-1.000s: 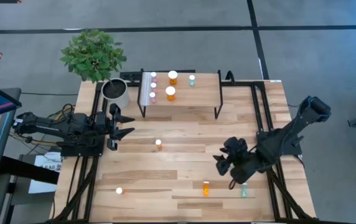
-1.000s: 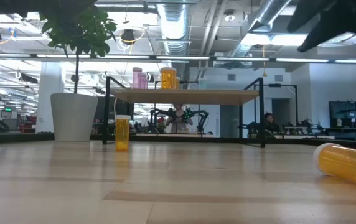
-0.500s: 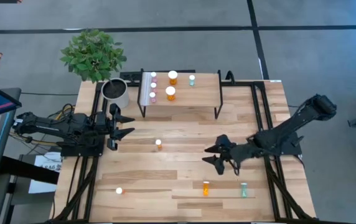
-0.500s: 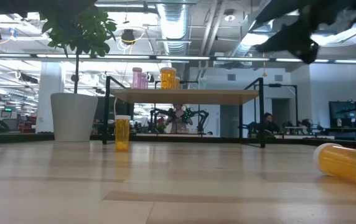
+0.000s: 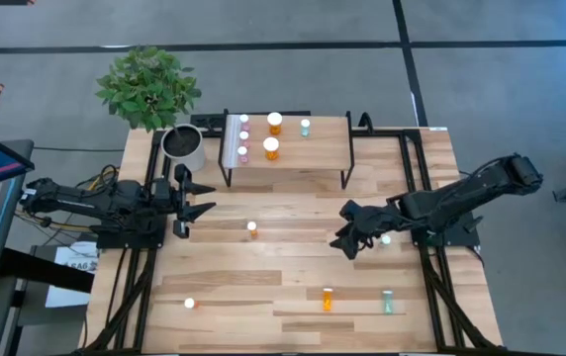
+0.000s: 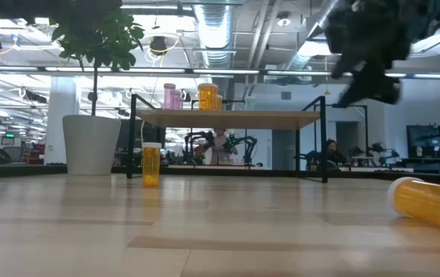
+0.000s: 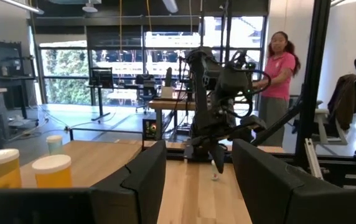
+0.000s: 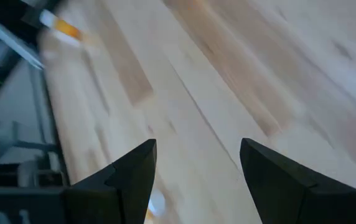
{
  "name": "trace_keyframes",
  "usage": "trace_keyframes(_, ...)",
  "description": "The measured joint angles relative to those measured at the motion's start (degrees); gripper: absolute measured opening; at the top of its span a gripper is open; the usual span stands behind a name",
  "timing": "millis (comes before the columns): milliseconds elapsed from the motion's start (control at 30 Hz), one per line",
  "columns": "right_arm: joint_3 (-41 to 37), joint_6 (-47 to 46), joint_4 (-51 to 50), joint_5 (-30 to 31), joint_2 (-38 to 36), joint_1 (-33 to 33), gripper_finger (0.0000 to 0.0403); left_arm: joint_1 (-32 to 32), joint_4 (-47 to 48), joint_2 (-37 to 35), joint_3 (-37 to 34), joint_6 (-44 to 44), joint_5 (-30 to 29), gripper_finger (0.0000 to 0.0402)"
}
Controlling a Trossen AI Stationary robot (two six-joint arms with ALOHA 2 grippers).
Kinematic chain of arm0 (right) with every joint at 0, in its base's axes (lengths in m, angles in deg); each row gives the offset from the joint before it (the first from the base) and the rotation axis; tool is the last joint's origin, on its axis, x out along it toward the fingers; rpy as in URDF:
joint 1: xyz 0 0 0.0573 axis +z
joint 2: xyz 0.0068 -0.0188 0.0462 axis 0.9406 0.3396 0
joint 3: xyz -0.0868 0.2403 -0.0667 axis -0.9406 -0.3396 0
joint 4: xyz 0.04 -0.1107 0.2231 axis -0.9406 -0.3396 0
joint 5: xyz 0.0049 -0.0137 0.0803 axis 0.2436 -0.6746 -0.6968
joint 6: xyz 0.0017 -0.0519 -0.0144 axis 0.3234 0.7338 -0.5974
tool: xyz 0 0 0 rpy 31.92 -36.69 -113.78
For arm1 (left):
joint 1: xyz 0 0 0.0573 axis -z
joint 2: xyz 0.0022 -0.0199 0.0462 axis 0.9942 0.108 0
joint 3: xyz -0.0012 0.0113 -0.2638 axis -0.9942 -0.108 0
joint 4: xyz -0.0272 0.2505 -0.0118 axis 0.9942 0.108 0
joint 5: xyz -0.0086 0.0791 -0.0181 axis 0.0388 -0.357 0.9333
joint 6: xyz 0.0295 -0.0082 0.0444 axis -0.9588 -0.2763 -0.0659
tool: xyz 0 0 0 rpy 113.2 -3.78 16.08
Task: Pick and place medicine bottles onto shelf by color
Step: Put the top green pill bottle on the shelf aligned with the other green pill bottle
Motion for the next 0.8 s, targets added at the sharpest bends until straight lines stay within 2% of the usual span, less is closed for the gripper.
trace_keyframes(300,0.0,-3.1,-3.0,0.5,-3.0,3.1,0.0254,0.0,-0.5,1.5,0.0,-0.3,-1.1,0.0173)
trace_keyframes(533,0.0,-5.0,-3.9,1.6,-3.0,4.4,0.0254,0.1,-2.9,1.4,0.0,2.6,1.6,0.0173)
trace_keyframes(800,0.0,-5.1,-4.5,2.6,-3.0,4.7,0.0254,0.1,-2.0,1.5,0.0,1.8,0.4,0.0173)
